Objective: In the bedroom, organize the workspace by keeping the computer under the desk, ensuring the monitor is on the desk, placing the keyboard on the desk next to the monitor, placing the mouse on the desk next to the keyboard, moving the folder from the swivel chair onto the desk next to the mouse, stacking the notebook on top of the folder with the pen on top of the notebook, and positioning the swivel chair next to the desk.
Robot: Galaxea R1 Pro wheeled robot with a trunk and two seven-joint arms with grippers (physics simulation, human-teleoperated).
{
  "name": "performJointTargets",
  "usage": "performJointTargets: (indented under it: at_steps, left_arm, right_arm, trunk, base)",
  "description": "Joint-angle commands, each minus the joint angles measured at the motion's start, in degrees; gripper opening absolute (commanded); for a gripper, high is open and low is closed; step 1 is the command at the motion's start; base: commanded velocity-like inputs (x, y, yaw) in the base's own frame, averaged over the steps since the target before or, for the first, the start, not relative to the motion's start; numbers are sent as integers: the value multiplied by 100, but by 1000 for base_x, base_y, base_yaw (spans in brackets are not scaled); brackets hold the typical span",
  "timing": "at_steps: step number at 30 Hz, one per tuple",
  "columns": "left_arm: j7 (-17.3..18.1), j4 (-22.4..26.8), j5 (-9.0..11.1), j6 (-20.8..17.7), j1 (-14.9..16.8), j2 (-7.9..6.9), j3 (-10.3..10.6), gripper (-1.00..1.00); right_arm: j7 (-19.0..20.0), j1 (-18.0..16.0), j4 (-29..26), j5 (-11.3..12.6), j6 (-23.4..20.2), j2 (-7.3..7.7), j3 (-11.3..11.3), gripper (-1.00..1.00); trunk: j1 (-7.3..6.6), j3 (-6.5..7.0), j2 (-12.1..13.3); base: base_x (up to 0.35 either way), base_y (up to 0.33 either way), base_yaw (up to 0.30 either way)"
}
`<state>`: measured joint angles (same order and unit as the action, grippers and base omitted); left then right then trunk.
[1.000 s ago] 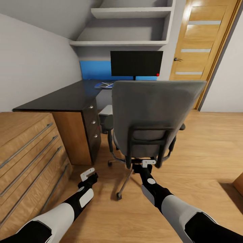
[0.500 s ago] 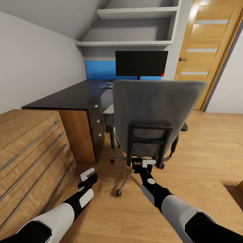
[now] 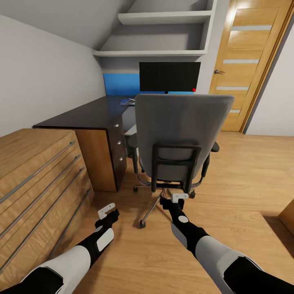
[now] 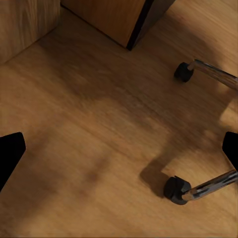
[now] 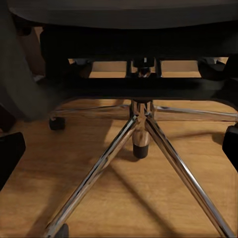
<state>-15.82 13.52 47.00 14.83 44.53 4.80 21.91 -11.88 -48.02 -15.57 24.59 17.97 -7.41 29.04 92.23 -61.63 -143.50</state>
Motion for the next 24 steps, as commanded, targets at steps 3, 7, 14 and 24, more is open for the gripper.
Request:
performJointTargets:
  at_steps: [3, 7, 14, 24]
  left_arm:
    - [-35, 1, 37, 20, 3, 3, 50, 100]
    - [-35, 1, 37, 20, 3, 7, 49, 100]
    - [-35, 1, 37, 20, 3, 12, 50, 100]
    - [-43, 1, 29, 12, 3, 121, 304, 100]
  right_arm:
    - [-34, -5, 4, 38, 20, 2, 49, 100]
    - [-44, -6, -6, 49, 14, 1, 46, 100]
    - [-51, -5, -2, 45, 13, -5, 40, 100]
    - [-51, -6, 1, 38, 28, -6, 44, 100]
  trunk:
    - [-1, -5, -2]
    - [-1, -5, -2]
    - [-1, -5, -2]
    - [-1, -5, -2]
  base:
    - [-12, -5, 0]
    - [-4, -2, 0]
    - [0, -34, 0]
    - [0, -300, 0]
